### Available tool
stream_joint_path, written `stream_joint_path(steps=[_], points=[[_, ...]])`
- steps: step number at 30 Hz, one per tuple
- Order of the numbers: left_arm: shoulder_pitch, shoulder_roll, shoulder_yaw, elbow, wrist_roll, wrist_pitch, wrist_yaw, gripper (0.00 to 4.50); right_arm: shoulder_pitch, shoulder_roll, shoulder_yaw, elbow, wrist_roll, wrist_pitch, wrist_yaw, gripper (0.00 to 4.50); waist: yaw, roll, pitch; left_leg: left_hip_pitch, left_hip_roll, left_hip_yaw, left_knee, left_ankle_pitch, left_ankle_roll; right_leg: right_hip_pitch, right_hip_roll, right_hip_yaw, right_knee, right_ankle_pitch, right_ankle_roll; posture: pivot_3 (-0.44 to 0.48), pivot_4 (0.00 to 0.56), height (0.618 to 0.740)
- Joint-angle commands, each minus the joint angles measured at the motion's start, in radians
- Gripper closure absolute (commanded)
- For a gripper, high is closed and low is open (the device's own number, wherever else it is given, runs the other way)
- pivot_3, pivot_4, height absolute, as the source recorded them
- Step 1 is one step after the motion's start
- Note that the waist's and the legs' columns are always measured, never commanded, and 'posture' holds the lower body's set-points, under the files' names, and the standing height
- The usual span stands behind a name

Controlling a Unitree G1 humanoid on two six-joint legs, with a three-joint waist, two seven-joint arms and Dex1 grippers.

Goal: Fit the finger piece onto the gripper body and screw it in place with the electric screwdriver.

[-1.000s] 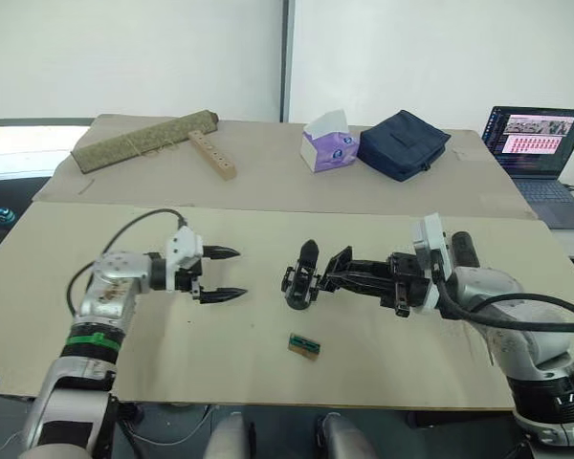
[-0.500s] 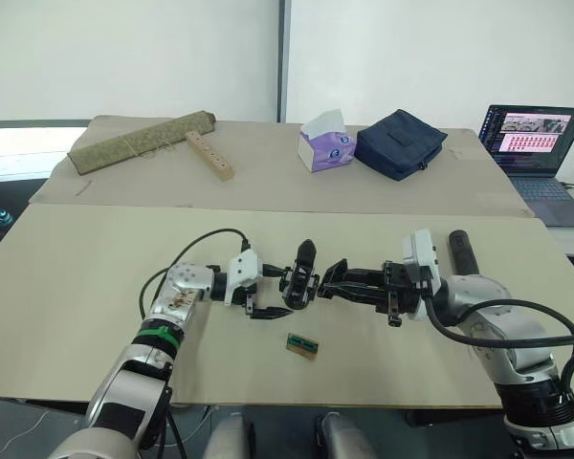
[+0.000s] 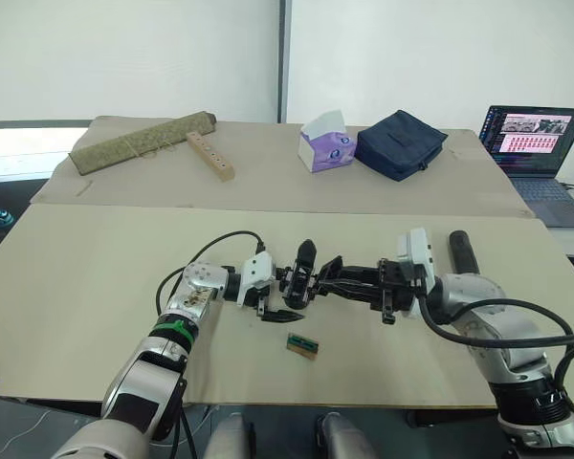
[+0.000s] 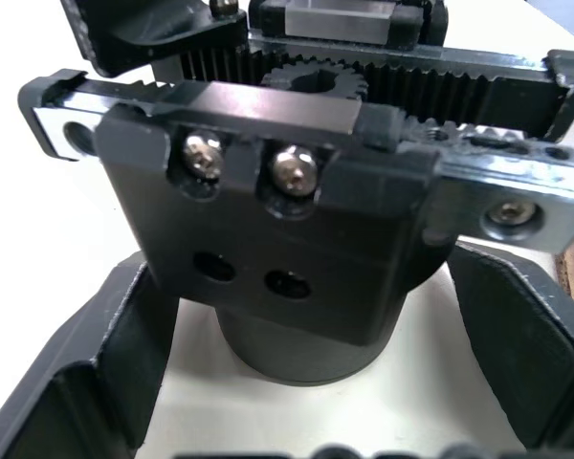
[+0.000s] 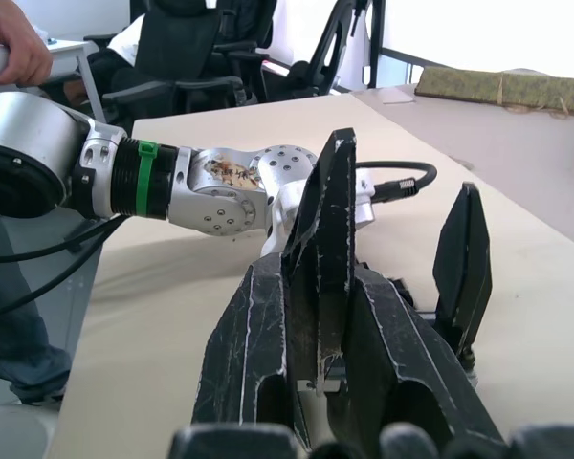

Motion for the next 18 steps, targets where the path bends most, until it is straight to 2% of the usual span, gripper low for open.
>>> stream_joint_path(steps=[1, 12, 18], points=[[-0.004, 0.000, -0.001, 0.014, 0.018, -0.018, 0.013, 2.15, -0.039, 0.015, 0.034, 0.013, -0.040, -0.061, 0.020, 4.11, -0.001, 0.000, 0.000, 0.000, 0.000, 0.000, 0.000, 0.000, 0.000, 0.000, 0.000, 0.000, 0.000, 0.000, 0.000, 0.000, 0.150, 0.740], [0.074, -0.015, -0.003, -0.118, 0.009, 0.046, 0.081, 2.19, -0.088, 0.079, 0.117, 0.103, -0.136, -0.129, 0.023, 4.11, 0.000, 0.000, 0.000, 0.001, 0.000, 0.000, 0.000, 0.000, 0.000, 0.001, 0.000, 0.000, 0.000, 0.000, 0.000, 0.000, 0.150, 0.740], [0.103, -0.006, -0.007, -0.165, 0.008, 0.095, 0.087, 2.19, -0.105, 0.073, 0.129, 0.162, -0.189, -0.151, 0.029, 4.12, 0.001, 0.000, 0.000, 0.001, 0.000, 0.000, 0.000, 0.000, 0.000, 0.001, 0.000, 0.000, 0.000, 0.000, 0.000, 0.000, 0.150, 0.740]])
